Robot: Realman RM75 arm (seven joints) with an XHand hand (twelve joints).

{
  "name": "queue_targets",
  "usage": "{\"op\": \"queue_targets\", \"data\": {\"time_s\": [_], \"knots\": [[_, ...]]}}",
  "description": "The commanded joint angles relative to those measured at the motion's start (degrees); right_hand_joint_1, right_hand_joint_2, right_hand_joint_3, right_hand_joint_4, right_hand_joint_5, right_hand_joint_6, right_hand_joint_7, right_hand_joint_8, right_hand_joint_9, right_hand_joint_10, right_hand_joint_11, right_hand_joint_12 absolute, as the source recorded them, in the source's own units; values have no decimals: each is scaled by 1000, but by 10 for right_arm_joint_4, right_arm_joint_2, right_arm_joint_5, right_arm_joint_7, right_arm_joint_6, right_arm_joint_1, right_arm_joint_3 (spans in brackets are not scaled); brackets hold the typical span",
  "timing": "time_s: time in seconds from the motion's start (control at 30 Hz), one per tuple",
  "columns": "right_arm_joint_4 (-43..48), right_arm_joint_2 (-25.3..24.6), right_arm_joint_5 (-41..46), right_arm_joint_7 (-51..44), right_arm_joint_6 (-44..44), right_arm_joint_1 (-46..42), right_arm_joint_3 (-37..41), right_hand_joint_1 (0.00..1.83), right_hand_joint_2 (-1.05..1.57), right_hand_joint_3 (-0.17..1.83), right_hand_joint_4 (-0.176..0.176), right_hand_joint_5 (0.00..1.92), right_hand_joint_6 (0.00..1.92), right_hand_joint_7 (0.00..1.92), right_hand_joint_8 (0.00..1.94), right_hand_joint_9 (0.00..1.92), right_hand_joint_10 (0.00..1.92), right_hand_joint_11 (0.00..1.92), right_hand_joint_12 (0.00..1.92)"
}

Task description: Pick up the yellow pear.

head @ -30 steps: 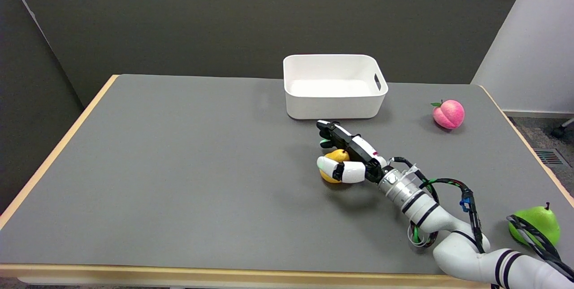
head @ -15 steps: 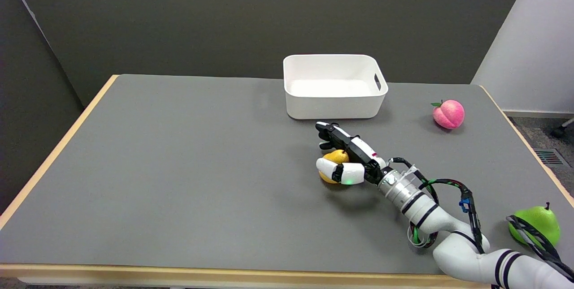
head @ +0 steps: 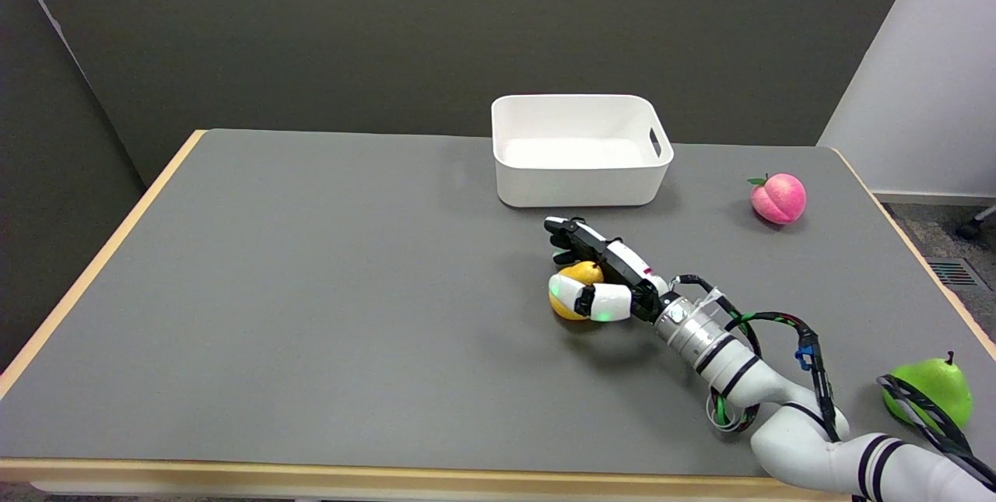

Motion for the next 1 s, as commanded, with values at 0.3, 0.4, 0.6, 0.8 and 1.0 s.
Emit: {"op": "queue_targets", "data": {"time_s": [0.3,0.4,0.6,0.8,1.0], "knots": [[-1,-2,0,0,-1,0,-5,810,616,1019,-176,82,467,120,397,23,603,-1,926],[-1,-2,0,0,-1,0,-5,803,637,977,-176,120,406,140,310,38,564,-1,844],[-1,-3,0,0,-1,0,-6,814,638,967,-176,133,403,161,302,59,565,-1,874],[-1,-3,-5,0,-3,1,-6,818,646,988,-176,174,471,285,413,159,664,52,1135],[-2,-3,-5,0,-4,3,-6,874,673,957,-176,284,584,485,581,338,878,249,1356]]}}
